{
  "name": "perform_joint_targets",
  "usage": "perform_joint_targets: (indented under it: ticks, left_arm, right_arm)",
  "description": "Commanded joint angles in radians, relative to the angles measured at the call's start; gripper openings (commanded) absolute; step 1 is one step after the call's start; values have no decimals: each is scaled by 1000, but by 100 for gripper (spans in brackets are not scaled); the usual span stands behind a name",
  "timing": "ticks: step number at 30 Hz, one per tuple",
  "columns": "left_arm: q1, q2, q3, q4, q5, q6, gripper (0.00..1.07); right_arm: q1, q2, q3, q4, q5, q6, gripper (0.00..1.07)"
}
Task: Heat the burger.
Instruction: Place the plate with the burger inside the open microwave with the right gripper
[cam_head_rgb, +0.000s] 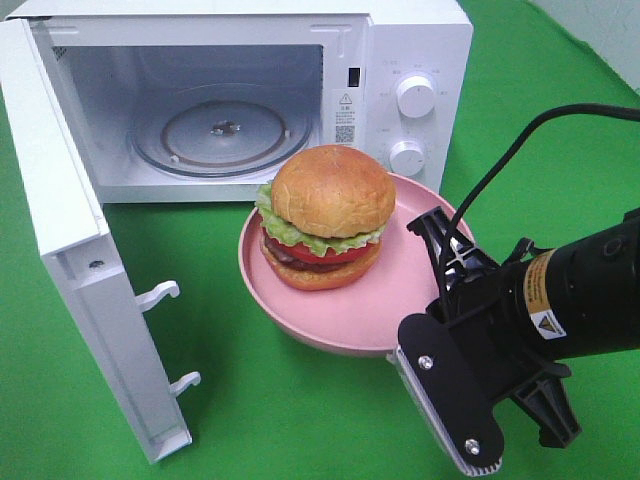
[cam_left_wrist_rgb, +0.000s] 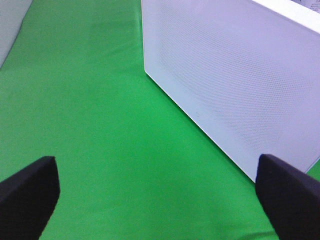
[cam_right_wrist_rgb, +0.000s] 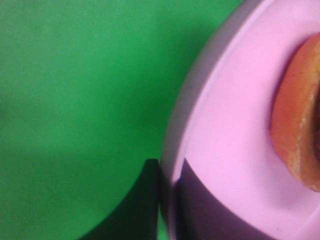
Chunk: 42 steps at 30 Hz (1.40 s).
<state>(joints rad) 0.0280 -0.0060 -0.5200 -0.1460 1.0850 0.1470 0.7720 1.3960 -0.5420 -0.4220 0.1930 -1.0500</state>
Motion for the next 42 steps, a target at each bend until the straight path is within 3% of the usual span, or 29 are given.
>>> perform_joint_targets:
  ticks: [1,4,7,8,9,32,42]
  left_arm:
    - [0,-16,3,-1,-12,-3,100]
    - [0,-16,3,-1,-12,-3,100]
    - [0,-16,3,-1,-12,-3,100]
    - [0,-16,3,-1,-12,-3,100]
    - [0,-16,3,-1,-12,-3,100]
    - [0,-16,3,-1,-12,-3,100]
    - [0,-16,3,-1,-12,-3,100]
  right_arm:
    - [-18,-11,-4,93,-52,-142,0]
    - [-44,-11,-8,260,-50,-298,0]
    - [-51,-11,-11,296,-48,-332,0]
    - [-60,-11,-23,390,-32,-411,0]
    - [-60,-11,-28,404,-21,-431,0]
    - [-57,34,-130,370,57,-422,0]
    - [-57,148,-242,369,51,-419,0]
